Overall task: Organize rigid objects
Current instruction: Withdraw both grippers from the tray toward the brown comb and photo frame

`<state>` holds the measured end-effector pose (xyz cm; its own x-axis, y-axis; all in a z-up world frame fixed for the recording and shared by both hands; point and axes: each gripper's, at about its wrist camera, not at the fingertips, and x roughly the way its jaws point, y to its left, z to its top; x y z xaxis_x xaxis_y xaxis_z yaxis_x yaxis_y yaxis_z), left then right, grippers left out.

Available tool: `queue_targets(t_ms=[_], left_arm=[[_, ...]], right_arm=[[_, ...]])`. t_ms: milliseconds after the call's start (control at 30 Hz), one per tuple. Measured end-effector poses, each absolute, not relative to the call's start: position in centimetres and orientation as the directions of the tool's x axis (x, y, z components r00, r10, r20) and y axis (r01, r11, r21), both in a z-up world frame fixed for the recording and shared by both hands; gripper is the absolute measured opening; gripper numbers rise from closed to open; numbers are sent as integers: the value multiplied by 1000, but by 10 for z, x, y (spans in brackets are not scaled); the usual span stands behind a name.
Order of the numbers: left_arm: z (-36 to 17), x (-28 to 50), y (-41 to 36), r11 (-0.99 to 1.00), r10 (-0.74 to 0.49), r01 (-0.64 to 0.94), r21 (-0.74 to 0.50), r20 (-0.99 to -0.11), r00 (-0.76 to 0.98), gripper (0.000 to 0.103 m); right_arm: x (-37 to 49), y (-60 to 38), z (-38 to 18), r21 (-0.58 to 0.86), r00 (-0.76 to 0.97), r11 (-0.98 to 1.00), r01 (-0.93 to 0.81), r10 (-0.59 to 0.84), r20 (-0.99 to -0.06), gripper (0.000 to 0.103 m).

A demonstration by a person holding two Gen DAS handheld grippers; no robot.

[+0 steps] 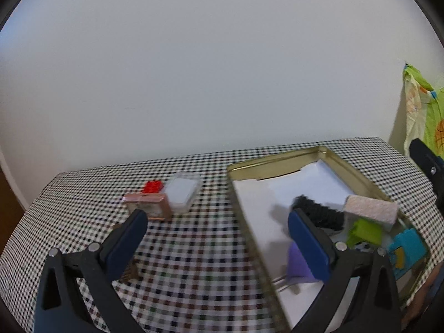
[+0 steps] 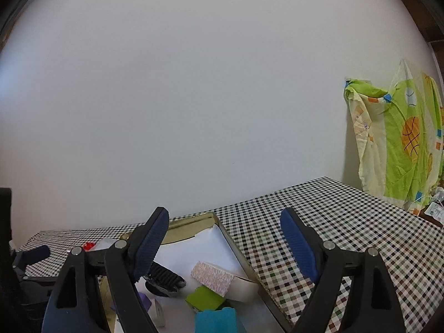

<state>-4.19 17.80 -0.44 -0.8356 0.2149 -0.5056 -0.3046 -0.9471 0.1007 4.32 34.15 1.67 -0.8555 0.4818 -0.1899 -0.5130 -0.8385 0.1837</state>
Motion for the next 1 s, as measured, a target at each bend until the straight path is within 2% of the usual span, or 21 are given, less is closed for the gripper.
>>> queue_targets(t_ms=[433,1000], left_arm=[[-18,-49,145,-969,139,-220,113,-486,-863,103],[-26,-61,123,-979,136,-197,54,-547,-826,103]], right_arm=[[44,332,13,144,-830,-820,-554,532,-166,84],[37,296,12,123,-834,-829,-545,522,-177,84]])
